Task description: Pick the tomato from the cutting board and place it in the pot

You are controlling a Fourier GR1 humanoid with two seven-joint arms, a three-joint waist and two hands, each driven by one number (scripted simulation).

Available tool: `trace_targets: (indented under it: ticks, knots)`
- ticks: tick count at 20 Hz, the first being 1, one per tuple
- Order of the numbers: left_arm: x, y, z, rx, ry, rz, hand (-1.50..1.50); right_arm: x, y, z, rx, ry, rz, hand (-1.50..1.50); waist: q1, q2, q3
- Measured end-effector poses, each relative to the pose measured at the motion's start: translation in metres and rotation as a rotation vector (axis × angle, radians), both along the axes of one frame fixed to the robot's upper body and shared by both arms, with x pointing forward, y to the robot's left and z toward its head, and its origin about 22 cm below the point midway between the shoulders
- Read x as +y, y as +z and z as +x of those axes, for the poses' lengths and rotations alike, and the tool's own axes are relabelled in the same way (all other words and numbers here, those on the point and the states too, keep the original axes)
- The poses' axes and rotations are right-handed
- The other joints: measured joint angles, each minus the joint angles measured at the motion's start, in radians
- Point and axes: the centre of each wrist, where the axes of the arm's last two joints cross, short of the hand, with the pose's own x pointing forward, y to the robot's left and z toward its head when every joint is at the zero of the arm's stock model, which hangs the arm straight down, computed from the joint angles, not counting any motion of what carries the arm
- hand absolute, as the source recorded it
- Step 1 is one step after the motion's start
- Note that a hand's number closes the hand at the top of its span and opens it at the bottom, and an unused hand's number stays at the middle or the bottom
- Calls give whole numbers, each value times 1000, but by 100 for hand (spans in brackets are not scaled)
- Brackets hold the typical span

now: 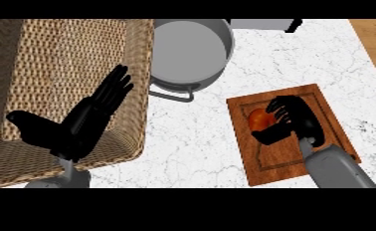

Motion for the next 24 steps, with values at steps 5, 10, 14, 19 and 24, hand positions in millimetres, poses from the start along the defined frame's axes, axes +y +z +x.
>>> trace_targets:
  ticks: [5, 10, 14, 19, 24]
  knots:
    - [3, 0, 2, 20, 14, 6, 0, 45, 11, -3, -6, 287, -212, 150, -13, -6, 2]
    - [7, -3, -2, 27, 47, 9, 0, 69, 34, -4, -80, 330, -362, 150, -39, -11, 7]
    - [12, -5, -7, 31, 66, 6, 0, 73, 69, -9, -220, 302, -420, 150, -57, -16, 8]
    - [12, -7, -10, 24, 69, 7, 0, 80, 125, -15, -417, 301, -409, 150, -63, -17, 10]
    - [11, -5, -8, 16, 65, 10, 0, 85, 176, -22, -591, 310, -353, 150, -58, -13, 10]
